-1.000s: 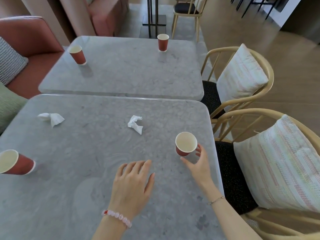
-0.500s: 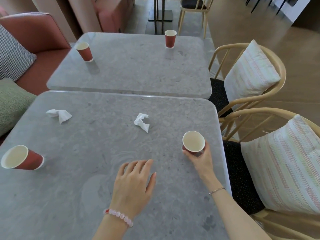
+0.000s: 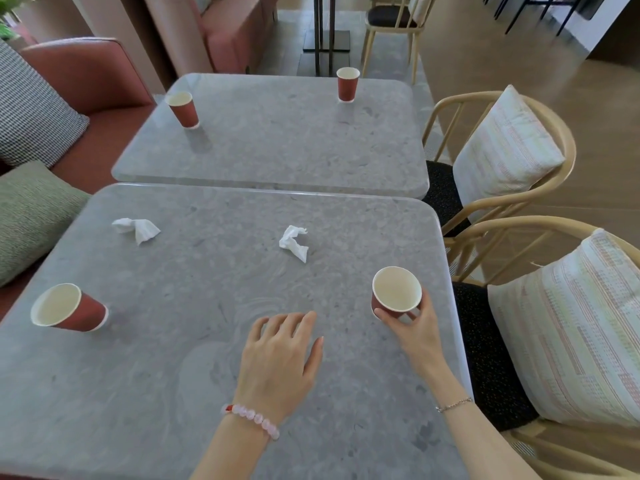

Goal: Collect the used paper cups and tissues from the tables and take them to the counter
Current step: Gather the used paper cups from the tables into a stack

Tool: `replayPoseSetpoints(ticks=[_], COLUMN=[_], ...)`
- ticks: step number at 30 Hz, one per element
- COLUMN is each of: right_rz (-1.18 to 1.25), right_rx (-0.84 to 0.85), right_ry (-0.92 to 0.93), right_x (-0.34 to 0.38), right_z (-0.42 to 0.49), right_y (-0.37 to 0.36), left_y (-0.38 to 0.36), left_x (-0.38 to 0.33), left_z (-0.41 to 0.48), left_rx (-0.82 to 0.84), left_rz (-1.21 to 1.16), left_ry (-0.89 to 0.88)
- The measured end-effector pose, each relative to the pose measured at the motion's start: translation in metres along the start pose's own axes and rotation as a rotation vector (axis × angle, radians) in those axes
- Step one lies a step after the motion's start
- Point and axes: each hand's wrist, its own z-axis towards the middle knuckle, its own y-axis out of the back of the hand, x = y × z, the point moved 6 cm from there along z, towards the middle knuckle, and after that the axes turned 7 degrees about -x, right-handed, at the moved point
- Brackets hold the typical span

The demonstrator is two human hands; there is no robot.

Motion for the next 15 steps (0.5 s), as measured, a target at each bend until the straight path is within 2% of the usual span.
replayPoseSetpoints(ticks=[6,11,15], right_rz=[0.008,0.037,0.055], right_rx=[0.011,0.089,0.182], right_ry=[0.045,0.108,0.125], right_x=[0.025,0.047,0.059], right_z=[-0.021,-0.039,-0.053], right_y=[0.004,-0.002,-0.017], left_y=[0.018,0.038,0.058], left_x=[-0.003,0.001,0.014], left_z=[-0.006,-0.022,-0.041], left_rx=[-0.108,-0.162,-0.188], left_rz=[0.007,0.054,0.101], left_ry=[-0.003,0.026,0.113])
